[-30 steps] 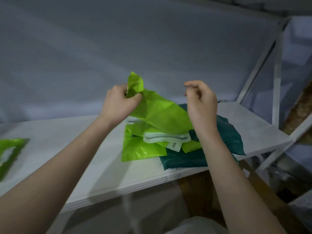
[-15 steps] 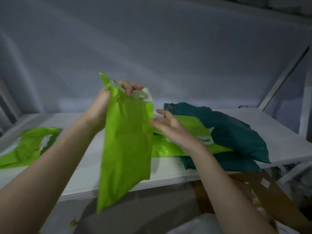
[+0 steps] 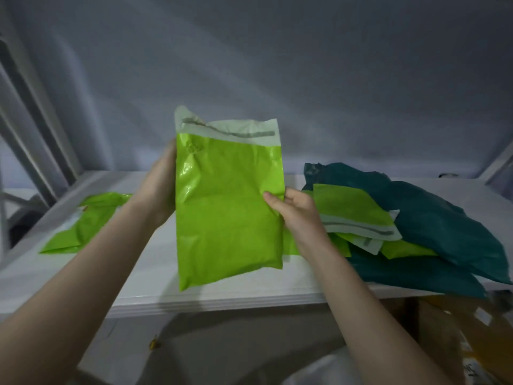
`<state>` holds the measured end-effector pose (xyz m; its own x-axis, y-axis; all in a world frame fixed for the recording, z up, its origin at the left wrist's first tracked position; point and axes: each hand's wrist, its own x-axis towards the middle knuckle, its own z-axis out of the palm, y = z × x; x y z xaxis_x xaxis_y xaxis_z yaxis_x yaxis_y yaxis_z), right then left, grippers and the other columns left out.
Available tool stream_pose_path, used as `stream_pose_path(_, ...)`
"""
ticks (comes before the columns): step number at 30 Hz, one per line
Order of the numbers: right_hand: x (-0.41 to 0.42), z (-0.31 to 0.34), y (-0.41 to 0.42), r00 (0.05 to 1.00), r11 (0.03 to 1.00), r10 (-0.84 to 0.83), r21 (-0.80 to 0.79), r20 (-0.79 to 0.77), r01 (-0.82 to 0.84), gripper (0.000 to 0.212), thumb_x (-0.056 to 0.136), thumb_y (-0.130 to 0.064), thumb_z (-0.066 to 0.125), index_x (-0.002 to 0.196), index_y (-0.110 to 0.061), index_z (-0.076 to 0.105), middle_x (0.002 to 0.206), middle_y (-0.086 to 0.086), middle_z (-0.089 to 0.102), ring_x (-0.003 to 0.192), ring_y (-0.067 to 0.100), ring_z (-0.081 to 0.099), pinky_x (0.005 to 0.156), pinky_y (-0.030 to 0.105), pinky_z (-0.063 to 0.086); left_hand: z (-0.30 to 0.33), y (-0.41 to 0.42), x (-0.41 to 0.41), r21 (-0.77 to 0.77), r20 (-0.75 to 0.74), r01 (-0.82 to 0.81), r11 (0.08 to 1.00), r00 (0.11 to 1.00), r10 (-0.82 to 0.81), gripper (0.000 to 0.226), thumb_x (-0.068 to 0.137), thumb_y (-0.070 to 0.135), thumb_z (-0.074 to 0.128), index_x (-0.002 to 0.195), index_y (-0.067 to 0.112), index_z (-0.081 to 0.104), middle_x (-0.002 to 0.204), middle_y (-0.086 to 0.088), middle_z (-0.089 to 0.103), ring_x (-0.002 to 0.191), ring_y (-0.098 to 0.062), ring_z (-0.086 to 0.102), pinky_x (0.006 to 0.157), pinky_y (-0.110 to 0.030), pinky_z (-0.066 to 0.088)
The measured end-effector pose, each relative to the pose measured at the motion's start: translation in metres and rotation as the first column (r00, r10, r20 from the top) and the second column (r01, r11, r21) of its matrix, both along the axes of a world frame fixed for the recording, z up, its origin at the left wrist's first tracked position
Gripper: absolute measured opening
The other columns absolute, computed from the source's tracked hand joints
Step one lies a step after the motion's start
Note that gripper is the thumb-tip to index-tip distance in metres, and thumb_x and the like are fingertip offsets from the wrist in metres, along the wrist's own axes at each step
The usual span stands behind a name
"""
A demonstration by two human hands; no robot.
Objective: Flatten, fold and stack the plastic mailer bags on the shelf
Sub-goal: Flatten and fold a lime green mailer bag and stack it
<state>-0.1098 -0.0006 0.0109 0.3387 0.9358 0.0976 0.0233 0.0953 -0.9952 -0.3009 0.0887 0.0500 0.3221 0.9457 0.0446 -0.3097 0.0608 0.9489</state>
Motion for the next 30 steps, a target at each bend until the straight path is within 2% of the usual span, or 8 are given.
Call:
stream_pose_path(4,-0.007,-0.005,0.01,0.992,0.994,-0.112,0.016,0.059,0.111,0.011,0.085,-0.01,0.066,0.074,-0.01,0.068,0.059,-0.01,0.066,0.058,0.005,0.058,0.056,0.018,0.044,-0.012,-0.012,-0.019,-0.095,-0.159,-0.003,0.995,0.987,-0.012,0.054,0.091,0.062,0.027,0.112,0.026,0.06,0.098,-0.001,0.069,0.082,-0.016,0.065,0.071,-0.031,0.05)
stream_pose_path(8,-0.016,-0.013,0.021,0.978,0.983,-0.179,-0.011,0.103,0.181,0.025,0.086,-0.013,0.065,0.078,0.01,0.063,0.065,0.009,0.056,0.06,0.015,0.047,0.055,0.024,0.033,-0.04,-0.014,-0.024,0.14,-0.437,-0.076,0.987,0.89,0.13,0.01,0.09,0.027,0.058,0.092,0.022,0.067,0.079,0.008,0.07,0.067,-0.006,0.063,0.064,-0.028,0.051)
stream_pose_path(11,-0.022,-0.031,0.032,0.942,0.973,-0.204,-0.054,0.266,0.226,0.033,0.086,-0.015,0.064,0.058,-0.003,0.052,0.053,0.005,0.045,0.047,0.007,0.036,0.045,0.022,0.024,-0.07,-0.008,-0.026,0.133,-0.456,-0.161,0.978,0.866,0.204,0.007,0.089,0.017,0.061,0.093,0.018,0.067,0.064,0.016,0.069,0.063,-0.003,0.064,0.061,-0.023,0.052)
stream_pose_path(13,-0.027,-0.047,0.037,0.886,0.962,-0.218,-0.063,0.409,0.266,0.033,0.085,-0.017,0.066,0.058,-0.011,0.048,0.053,0.004,0.045,0.05,0.012,0.04,0.046,0.024,0.023,-0.091,-0.004,-0.027,0.182,-0.545,-0.181,0.966,0.8,0.252,0.015,0.085,0.023,0.066,0.097,0.014,0.069,0.074,0.007,0.07,0.078,-0.018,0.066,0.072,-0.029,0.053)
stream_pose_path(16,-0.033,-0.068,0.042,0.833,0.947,-0.209,-0.108,0.513,0.304,0.017,0.084,-0.018,0.067,0.088,-0.002,0.062,0.083,0.015,0.066,0.079,0.026,0.06,0.063,0.03,0.034,-0.118,0.0,-0.027,0.328,-0.716,-0.153,0.932,0.604,0.351,0.019,0.086,0.025,0.065,0.096,0.009,0.068,0.08,-0.009,0.063,0.082,-0.028,0.059,0.068,-0.028,0.037)
stream_pose_path(21,-0.039,-0.086,0.041,0.74,0.912,-0.167,-0.183,0.652,0.367,0.041,0.089,-0.018,0.061,0.123,-0.005,0.042,0.112,0.017,0.062,0.103,0.033,0.059,0.066,0.032,0.033,-0.137,0.0,-0.019,0.396,-0.786,-0.091,0.914,0.481,0.389,0.041,0.087,0.024,0.064,0.122,0.009,0.047,0.095,-0.017,0.064,0.095,-0.036,0.058,0.073,-0.035,0.039)
stream_pose_path(25,-0.039,-0.098,0.042,0.62,0.918,-0.072,-0.192,0.781,0.348,0.041,0.088,-0.014,0.06,0.124,-0.009,0.041,0.113,0.016,0.061,0.104,0.034,0.058,0.069,0.034,0.039,-0.147,0.002,-0.017,0.405,-0.838,-0.012,0.914,0.394,0.377,0.058,0.084,0.027,0.066,0.131,0.014,0.035,0.112,-0.011,0.057,0.105,-0.033,0.054,0.078,-0.036,0.04)
stream_pose_path(30,-0.038,-0.108,0.044,0.506,0.927,-0.049,-0.15,0.861,0.344,0.032,0.082,-0.015,0.064,0.11,-0.005,0.053,0.113,0.015,0.048,0.101,0.036,0.054,0.079,0.038,0.043,-0.149,0.002,-0.02,0.52,-0.844,0.092,0.849,0.209,0.495,0.044,0.082,0.028,0.064,0.121,0.01,0.051,0.117,-0.014,0.048,0.109,-0.035,0.046,0.083,-0.045,0.043)
